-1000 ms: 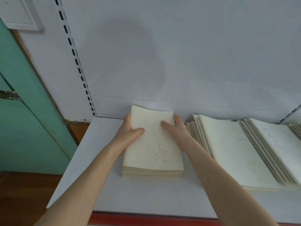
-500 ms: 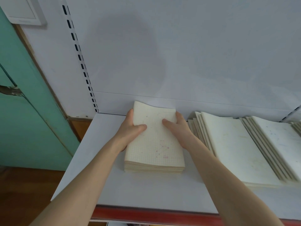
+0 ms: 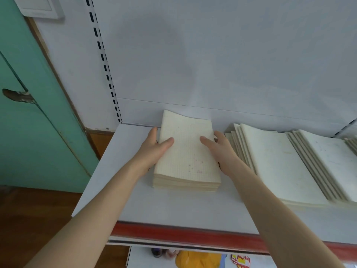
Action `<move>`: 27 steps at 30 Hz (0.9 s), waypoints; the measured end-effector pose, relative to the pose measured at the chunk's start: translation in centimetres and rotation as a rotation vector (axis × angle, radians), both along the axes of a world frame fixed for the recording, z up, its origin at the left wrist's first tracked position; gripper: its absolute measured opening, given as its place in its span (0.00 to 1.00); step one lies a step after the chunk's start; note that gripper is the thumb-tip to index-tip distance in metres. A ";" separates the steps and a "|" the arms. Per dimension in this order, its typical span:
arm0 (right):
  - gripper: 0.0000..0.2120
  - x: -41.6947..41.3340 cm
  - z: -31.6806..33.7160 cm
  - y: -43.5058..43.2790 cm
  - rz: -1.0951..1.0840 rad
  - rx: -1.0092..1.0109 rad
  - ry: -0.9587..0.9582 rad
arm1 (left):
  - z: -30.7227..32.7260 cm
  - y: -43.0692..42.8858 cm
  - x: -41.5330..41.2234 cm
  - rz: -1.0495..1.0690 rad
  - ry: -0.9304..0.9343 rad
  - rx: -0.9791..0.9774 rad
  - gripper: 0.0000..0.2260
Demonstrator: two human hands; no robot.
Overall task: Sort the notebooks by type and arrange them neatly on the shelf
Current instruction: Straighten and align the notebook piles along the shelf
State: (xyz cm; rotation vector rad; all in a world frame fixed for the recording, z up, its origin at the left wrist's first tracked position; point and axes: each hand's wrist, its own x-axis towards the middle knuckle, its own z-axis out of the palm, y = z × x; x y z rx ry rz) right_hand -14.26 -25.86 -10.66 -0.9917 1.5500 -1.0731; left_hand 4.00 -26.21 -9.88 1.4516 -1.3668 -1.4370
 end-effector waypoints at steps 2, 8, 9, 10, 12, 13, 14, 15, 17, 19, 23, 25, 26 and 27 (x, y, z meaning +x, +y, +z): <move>0.15 -0.1 -0.7 1.7 0.004 0.015 0.010 | -0.3 1.9 0.3 -0.020 0.007 -0.022 0.26; 0.23 0.4 -2.4 5.4 0.030 -0.049 -0.027 | -1.1 4.7 0.2 -0.034 0.027 -0.090 0.16; 0.26 0.5 -2.6 5.5 0.020 -0.051 -0.035 | -0.9 4.8 0.1 -0.025 0.027 -0.105 0.17; 0.29 0.7 -2.7 5.5 0.008 -0.052 -0.041 | -0.9 4.8 0.0 -0.017 0.021 -0.117 0.18; 0.32 0.9 -2.7 5.3 -0.010 -0.056 -0.048 | -0.8 4.7 0.0 0.000 0.008 -0.131 0.18; 0.33 0.9 -2.8 5.2 -0.012 -0.058 -0.039 | -0.8 4.7 0.0 0.001 -0.004 -0.136 0.18; 0.34 0.9 -2.8 5.2 -0.012 -0.059 -0.027 | -0.8 4.7 0.0 -0.002 -0.016 -0.140 0.18; 0.35 0.9 -2.8 5.2 -0.009 -0.061 -0.008 | -0.8 4.7 0.0 -0.006 -0.027 -0.143 0.18; 0.36 0.9 -2.7 5.3 0.011 -0.059 0.042 | -0.9 4.7 0.1 -0.014 -0.038 -0.136 0.17; 0.33 0.8 -2.5 5.4 0.030 -0.040 0.089 | -0.9 4.6 0.2 -0.035 -0.043 -0.110 0.14; 0.30 0.7 -2.5 5.5 0.046 -0.018 0.112 | -1.2 4.8 0.4 -0.072 -0.036 -0.091 0.18; 0.30 0.8 -2.5 5.7 0.050 -0.021 0.118 | -1.7 4.7 0.4 -0.078 -0.076 -0.091 0.21; 0.30 0.9 -2.4 5.7 0.054 -0.024 0.119 | -1.8 4.6 0.5 -0.083 -0.091 -0.084 0.23; 0.30 0.8 -2.2 5.8 0.063 -0.021 0.118 | -2.0 4.6 0.6 -0.089 -0.104 -0.080 0.25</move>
